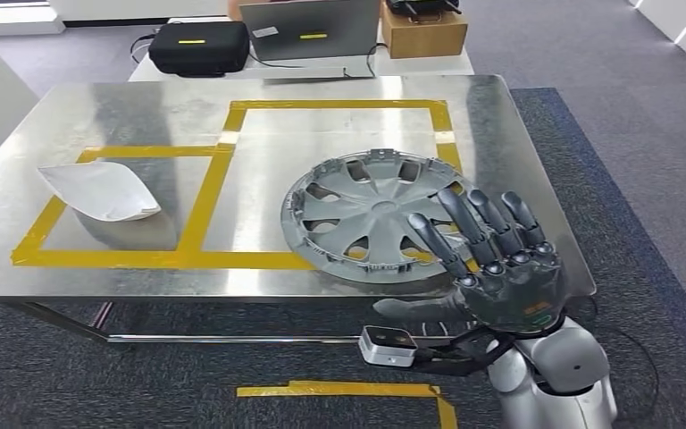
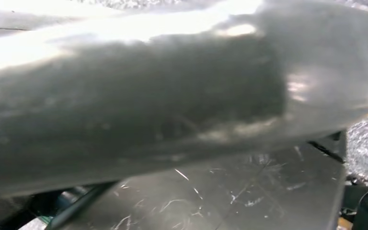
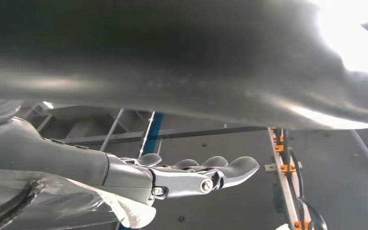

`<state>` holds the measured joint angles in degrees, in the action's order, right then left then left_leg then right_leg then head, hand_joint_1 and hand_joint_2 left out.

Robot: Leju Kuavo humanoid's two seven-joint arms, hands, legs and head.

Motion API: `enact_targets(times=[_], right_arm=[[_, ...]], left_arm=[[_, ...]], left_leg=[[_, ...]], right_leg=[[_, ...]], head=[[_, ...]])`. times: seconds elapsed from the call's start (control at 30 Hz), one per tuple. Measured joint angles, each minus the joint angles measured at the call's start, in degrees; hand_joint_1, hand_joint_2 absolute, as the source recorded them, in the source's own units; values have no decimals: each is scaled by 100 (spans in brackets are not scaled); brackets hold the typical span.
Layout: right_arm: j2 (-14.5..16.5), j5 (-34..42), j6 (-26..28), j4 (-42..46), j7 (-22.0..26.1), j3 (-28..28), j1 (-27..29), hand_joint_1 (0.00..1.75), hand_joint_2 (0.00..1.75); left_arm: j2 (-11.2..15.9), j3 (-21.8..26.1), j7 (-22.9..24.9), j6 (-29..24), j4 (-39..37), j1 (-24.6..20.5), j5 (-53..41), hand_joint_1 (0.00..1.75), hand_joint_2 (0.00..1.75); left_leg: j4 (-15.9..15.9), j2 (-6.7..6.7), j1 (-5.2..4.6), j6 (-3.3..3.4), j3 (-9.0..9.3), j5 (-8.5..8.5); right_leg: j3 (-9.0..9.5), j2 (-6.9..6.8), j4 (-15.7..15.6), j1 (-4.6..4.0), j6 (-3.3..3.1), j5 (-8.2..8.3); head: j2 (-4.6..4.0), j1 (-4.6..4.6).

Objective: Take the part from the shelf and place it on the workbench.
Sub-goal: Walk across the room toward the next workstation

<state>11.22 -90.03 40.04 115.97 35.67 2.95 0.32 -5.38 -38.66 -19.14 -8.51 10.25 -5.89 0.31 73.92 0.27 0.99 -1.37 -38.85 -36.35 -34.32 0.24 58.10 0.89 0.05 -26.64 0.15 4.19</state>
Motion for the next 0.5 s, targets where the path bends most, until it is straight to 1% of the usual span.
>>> enact_targets(times=[0.03,0.07,0.1,0.13,0.17,0.2,0.23,0.27,0.3,0.33,0.37,0.4,0.43,0.47,0.5], right_arm=[[1,0,-1,0,0,-10,0,0,0],[4,0,-1,0,0,-22,-1,0,0],[9,0,0,0,0,-33,-1,0,0],[16,1,1,0,0,-44,-1,0,0],[24,0,2,0,1,-51,-1,0,0],[29,0,2,0,1,-57,-2,0,0],[33,1,2,0,2,-61,-3,0,0],[34,0,2,0,2,-63,-3,0,0],[36,1,2,0,2,-67,-1,0,0],[37,1,2,0,1,-69,1,0,0],[37,1,2,0,1,-72,3,0,0],[37,2,2,0,0,-74,5,0,0],[37,2,2,0,0,-75,4,0,0],[37,2,2,-1,0,-76,6,0,0],[37,2,2,-3,-1,-78,9,0,0]], left_arm=[[0,0,1,-2,0,-1,-4,0,0],[0,0,2,-4,0,-4,-8,0,0],[1,0,2,-5,0,-11,-11,0,0],[5,1,2,-7,0,-22,-13,0,0],[9,1,2,-7,0,-33,-14,0,0],[8,1,2,-8,0,-42,-14,0,0],[7,2,2,-8,0,-46,-15,0,0],[1,2,2,-8,0,-42,-15,0,0],[-3,2,3,-8,0,-39,-15,0,0],[-5,2,6,-8,0,-37,-14,0,0],[-8,2,9,-8,0,-38,-14,0,0],[-12,2,12,-8,0,-41,-14,0,0],[-17,2,15,-8,0,-42,-14,0,0],[-20,2,16,-8,0,-40,-15,0,0],[-22,2,17,-8,0,-36,-15,0,0]], left_leg=[[-43,-1,-6,27,116,42],[-303,-3,-19,70,333,163],[-706,-10,-41,129,626,301],[-1151,-13,-70,190,923,381],[-1479,-15,-96,225,1134,438],[-1685,-17,-122,245,1251,457],[-1764,-15,-143,251,1273,470],[-1774,-14,-148,255,1234,535],[-1806,-2,-145,278,1192,600],[-1834,11,-133,315,1136,679],[-1864,24,-119,347,1064,764],[-1876,37,-111,370,978,842],[-1874,41,-112,387,879,915],[-1868,49,-113,386,781,988],[-1859,58,-114,379,677,1064]], right_leg=[[-65,1,1,-22,-4,51],[-126,5,2,-42,-4,101],[-176,10,2,-54,0,153],[-218,16,3,-70,14,201],[-243,14,-2,-75,35,250],[-257,6,-8,-72,63,300],[-264,-3,-25,-68,97,353],[-267,-13,-52,-62,132,412],[-287,-14,-54,-54,163,412],[-336,-12,-2,-49,191,313],[-409,-10,154,-45,220,104],[-501,-10,440,-33,243,-207],[-593,-12,811,-27,269,-515],[-651,-13,1188,-23,294,-725],[-652,-15,1471,-20,315,-788]], head=[[0,1],[0,0],[0,1],[0,2],[0,7],[0,1],[0,-2],[0,-6],[0,-17],[0,-12],[0,-8],[0,-2],[0,7],[0,11],[0,11]])
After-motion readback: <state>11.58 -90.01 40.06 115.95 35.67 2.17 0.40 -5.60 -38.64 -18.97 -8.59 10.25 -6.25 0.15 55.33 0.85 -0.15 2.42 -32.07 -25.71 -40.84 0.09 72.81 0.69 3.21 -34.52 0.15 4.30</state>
